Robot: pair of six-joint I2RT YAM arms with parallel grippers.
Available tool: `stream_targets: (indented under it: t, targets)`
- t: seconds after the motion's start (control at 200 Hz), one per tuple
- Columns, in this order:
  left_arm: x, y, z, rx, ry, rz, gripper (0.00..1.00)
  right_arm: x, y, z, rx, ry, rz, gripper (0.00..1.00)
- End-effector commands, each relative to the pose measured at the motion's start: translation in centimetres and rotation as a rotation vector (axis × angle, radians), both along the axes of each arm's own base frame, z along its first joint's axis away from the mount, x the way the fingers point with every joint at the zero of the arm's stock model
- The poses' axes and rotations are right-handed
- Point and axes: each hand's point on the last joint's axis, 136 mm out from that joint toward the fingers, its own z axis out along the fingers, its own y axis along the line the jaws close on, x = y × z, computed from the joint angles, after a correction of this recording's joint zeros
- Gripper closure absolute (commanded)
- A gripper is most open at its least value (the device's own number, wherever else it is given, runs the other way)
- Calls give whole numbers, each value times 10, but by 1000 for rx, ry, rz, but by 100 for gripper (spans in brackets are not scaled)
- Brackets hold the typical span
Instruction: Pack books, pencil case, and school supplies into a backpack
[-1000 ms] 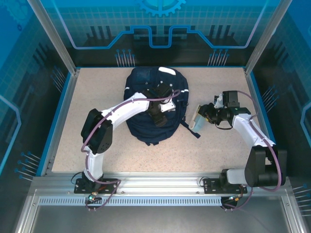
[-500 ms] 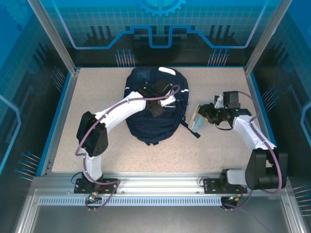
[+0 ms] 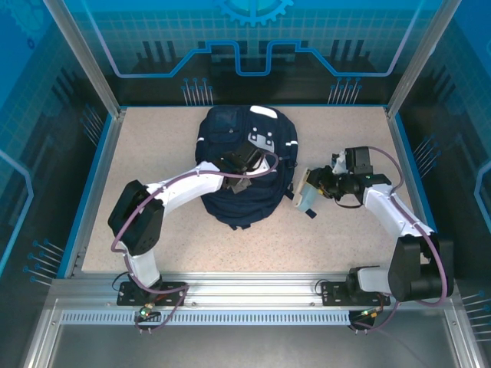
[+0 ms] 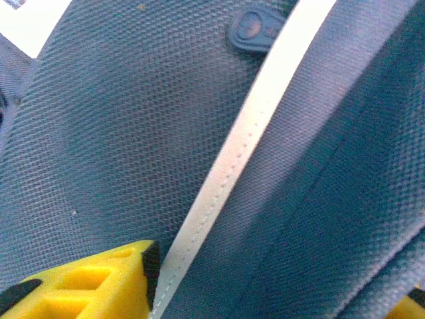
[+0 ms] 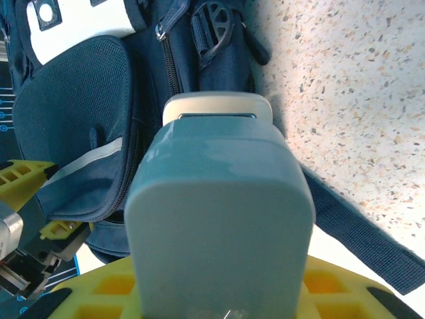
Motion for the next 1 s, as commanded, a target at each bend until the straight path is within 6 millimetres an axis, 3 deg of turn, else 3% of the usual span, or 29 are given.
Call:
stream_targets:
  t: [0.0, 0.08, 0.235, 0.485, 0.795, 0.995]
  targets:
    - [16, 7, 25, 2, -113, 30, 58, 5, 13, 15, 37, -44, 32, 74]
    - [16, 1, 39, -61, -123, 41, 67, 4, 16, 19, 41, -53, 37, 74]
    - [19, -9, 89, -214, -197, 92, 92, 3, 25, 29, 78, -98, 53, 74]
    - [17, -24, 157, -423, -244, 183, 99, -4, 61, 59, 262, -185, 115, 74]
    - [29, -37, 168, -473, -204, 277, 100, -15, 97, 95, 368, -222, 171, 73]
    - [36, -45, 174, -505, -188, 306, 99, -9, 109, 109, 411, -189, 163, 73]
